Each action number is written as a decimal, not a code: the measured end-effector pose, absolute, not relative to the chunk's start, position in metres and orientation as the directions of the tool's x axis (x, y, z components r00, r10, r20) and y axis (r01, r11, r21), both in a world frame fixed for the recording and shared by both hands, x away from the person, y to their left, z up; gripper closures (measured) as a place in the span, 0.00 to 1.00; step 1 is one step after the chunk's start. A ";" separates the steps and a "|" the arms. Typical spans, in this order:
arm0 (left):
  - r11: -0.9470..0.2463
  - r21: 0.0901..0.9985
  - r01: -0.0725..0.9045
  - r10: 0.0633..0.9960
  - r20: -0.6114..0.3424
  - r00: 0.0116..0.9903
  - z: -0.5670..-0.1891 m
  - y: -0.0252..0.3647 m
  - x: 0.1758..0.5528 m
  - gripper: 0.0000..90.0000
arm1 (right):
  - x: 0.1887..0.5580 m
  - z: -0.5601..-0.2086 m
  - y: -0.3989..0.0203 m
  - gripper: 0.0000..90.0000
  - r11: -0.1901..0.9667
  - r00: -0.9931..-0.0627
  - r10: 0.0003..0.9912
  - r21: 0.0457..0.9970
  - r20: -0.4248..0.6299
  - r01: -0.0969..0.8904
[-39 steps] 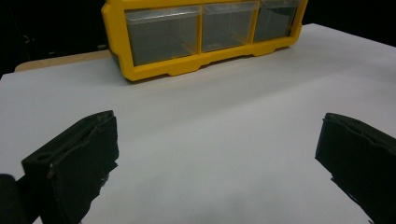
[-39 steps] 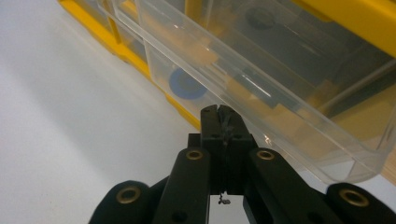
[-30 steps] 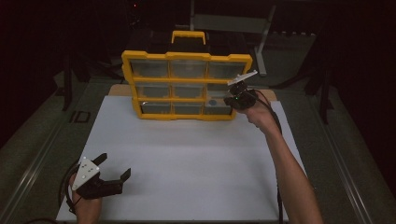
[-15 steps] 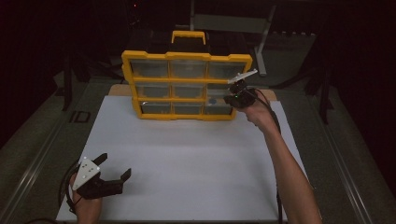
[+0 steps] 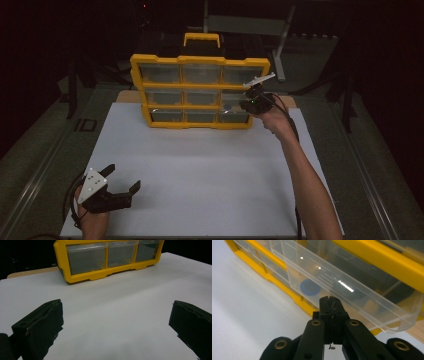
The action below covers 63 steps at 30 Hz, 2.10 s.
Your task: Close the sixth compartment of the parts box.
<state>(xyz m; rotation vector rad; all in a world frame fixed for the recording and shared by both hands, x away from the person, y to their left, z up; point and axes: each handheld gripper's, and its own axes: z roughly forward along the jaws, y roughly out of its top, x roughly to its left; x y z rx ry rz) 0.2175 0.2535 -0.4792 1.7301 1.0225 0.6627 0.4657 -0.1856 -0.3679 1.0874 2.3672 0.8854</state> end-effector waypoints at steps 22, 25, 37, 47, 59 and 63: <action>-0.166 0.929 0.331 0.868 -0.022 0.496 -0.479 0.254 0.217 0.00 | 0.471 -0.371 -0.189 1.00 0.471 -0.591 0.802 0.693 -0.080 0.545; -0.166 0.929 0.331 0.868 -0.021 0.496 -0.479 0.254 0.217 0.00 | 0.472 -0.371 -0.190 1.00 0.463 -0.584 0.808 0.695 -0.077 0.550; -0.164 0.929 0.332 0.869 -0.023 0.495 -0.479 0.254 0.217 0.00 | 0.473 -0.372 -0.189 1.00 0.462 -0.569 0.817 0.697 -0.094 0.549; -0.164 0.929 0.332 0.869 -0.023 0.495 -0.479 0.254 0.217 0.00 | 0.475 -0.373 -0.189 1.00 0.455 -0.553 0.827 0.698 -0.101 0.553; -0.168 0.928 0.334 0.868 -0.022 0.497 -0.479 0.253 0.217 0.00 | 0.479 -0.376 -0.188 1.00 0.451 -0.543 0.833 0.697 -0.106 0.557; -0.164 0.928 0.333 0.868 -0.024 0.495 -0.479 0.253 0.217 0.00 | 0.480 -0.376 -0.188 1.00 0.447 -0.538 0.836 0.698 -0.105 0.560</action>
